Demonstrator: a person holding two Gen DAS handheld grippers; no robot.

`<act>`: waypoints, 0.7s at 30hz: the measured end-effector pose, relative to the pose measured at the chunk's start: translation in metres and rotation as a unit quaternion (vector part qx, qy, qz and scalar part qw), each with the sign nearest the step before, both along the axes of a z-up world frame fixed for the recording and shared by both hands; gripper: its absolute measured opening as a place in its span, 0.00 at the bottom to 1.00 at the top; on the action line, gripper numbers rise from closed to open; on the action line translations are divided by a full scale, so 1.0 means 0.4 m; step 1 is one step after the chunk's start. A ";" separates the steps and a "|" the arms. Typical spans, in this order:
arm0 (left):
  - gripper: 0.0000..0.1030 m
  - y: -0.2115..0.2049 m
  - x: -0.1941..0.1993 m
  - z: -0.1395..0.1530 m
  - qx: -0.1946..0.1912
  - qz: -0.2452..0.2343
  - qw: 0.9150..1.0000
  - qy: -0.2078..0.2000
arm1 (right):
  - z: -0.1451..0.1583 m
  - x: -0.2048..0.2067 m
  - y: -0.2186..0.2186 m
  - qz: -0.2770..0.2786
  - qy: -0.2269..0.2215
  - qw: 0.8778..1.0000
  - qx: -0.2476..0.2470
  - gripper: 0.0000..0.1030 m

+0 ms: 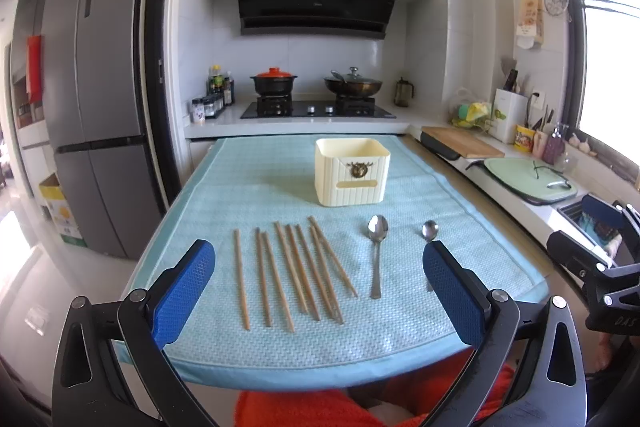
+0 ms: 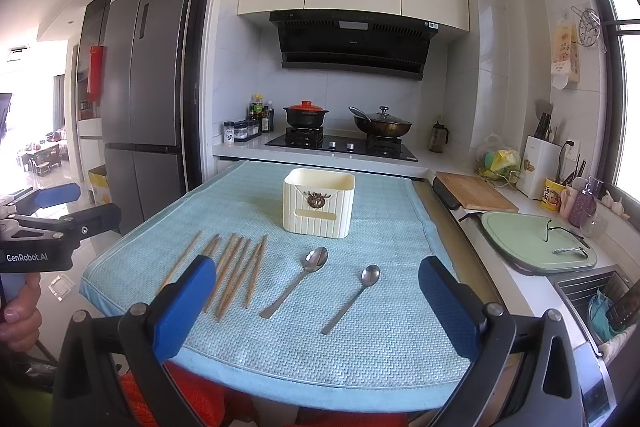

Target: Organize utensils

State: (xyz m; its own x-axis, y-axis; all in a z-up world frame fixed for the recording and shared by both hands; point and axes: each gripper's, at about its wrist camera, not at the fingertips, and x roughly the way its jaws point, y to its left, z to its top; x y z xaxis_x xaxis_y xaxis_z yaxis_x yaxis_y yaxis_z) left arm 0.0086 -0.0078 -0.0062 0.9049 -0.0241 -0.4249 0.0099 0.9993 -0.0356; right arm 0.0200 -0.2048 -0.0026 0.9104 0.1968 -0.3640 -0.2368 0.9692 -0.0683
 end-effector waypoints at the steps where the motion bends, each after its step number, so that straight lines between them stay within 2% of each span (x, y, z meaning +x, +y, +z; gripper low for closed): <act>1: 1.00 0.001 0.001 -0.001 0.000 0.001 1.000 0.001 | 0.000 0.000 0.000 0.000 0.000 1.000 0.000 1.00; 21: 1.00 -0.009 0.002 -0.002 -0.001 -0.005 1.000 0.007 | -0.003 0.003 -0.001 0.001 0.002 1.000 0.001 1.00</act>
